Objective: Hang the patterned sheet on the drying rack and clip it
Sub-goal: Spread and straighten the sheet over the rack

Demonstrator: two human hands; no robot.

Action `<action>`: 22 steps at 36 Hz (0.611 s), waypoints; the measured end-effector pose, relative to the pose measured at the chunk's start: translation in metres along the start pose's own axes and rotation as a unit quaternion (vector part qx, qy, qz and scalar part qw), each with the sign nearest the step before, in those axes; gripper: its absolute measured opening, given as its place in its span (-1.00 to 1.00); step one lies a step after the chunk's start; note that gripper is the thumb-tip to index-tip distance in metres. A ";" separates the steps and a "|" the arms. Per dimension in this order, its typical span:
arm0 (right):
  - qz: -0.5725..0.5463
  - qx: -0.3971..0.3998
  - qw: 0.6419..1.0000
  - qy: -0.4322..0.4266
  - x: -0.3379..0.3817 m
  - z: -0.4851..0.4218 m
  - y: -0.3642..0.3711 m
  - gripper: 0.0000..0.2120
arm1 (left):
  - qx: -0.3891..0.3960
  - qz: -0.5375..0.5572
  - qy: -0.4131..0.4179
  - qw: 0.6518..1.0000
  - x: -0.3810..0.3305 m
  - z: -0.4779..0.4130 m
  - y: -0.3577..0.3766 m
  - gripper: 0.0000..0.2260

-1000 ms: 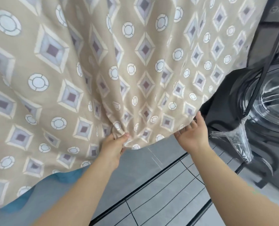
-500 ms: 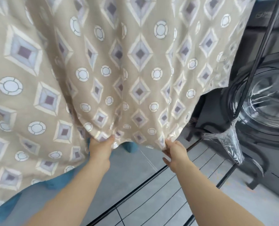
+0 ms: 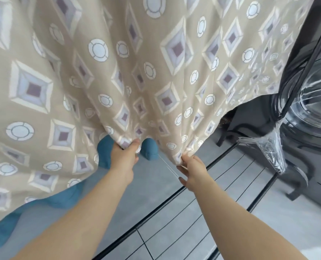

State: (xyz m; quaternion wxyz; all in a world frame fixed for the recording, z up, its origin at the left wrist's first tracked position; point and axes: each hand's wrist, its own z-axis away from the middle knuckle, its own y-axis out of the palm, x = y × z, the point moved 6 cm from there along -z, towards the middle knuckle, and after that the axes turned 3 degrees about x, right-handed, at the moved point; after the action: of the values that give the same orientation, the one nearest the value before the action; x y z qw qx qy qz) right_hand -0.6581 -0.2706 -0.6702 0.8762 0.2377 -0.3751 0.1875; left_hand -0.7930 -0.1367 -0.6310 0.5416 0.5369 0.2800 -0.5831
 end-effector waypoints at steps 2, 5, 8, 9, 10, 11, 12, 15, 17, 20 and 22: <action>-0.020 0.041 0.999 0.023 -0.001 0.001 0.003 -0.93 | 0.014 -0.012 -0.009 1.000 0.002 -0.002 -0.002 -0.80; -0.100 0.084 0.991 0.004 0.010 0.000 -0.002 -0.95 | 0.017 -0.022 -0.026 0.999 0.003 -0.005 -0.010 -0.83; -0.234 0.079 0.968 -0.049 0.038 -0.001 -0.013 -0.77 | -0.002 -0.008 -0.039 0.999 0.001 -0.008 -0.022 -0.84; -0.264 0.079 0.959 -0.061 0.048 -0.003 -0.016 -0.69 | -0.007 0.000 -0.042 0.999 0.000 -0.008 -0.025 -0.84; -0.284 0.087 0.952 -0.065 0.057 -0.004 -0.017 -0.63 | -0.012 0.009 -0.043 0.999 -0.001 -0.008 -0.027 -0.84; -0.296 0.104 0.948 -0.064 0.065 -0.006 -0.016 -0.59 | -0.015 0.018 -0.045 0.999 -0.001 -0.009 -0.027 -0.84; -0.295 0.116 0.947 -0.054 0.069 -0.009 -0.015 -0.58 | -0.014 0.025 -0.048 0.998 -0.001 -0.008 -0.026 -0.83; -0.223 0.079 0.972 -0.010 0.061 -0.014 -0.016 -0.64 | -0.009 0.042 -0.058 0.997 0.000 -0.004 -0.019 -0.83; -0.156 0.033 0.987 -0.009 0.049 -0.014 -0.023 -0.73 | -0.010 0.051 -0.063 0.997 0.001 0.000 -0.014 -0.85; -0.080 -0.004 0.997 -0.014 0.032 -0.011 -0.032 -0.85 | -0.012 0.058 -0.057 0.997 0.000 0.004 -0.009 -0.85; -0.060 -0.027 0.998 -0.008 0.022 -0.013 -0.039 -0.84 | -0.021 0.044 -0.047 0.998 0.001 0.005 -0.008 -0.85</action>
State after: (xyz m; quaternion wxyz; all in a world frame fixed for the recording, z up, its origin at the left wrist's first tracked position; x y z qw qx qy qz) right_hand -0.6171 -0.2916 -0.6728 0.8890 0.2373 -0.3719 0.1225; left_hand -0.8019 -0.1399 -0.6328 0.5904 0.5089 0.2430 -0.5774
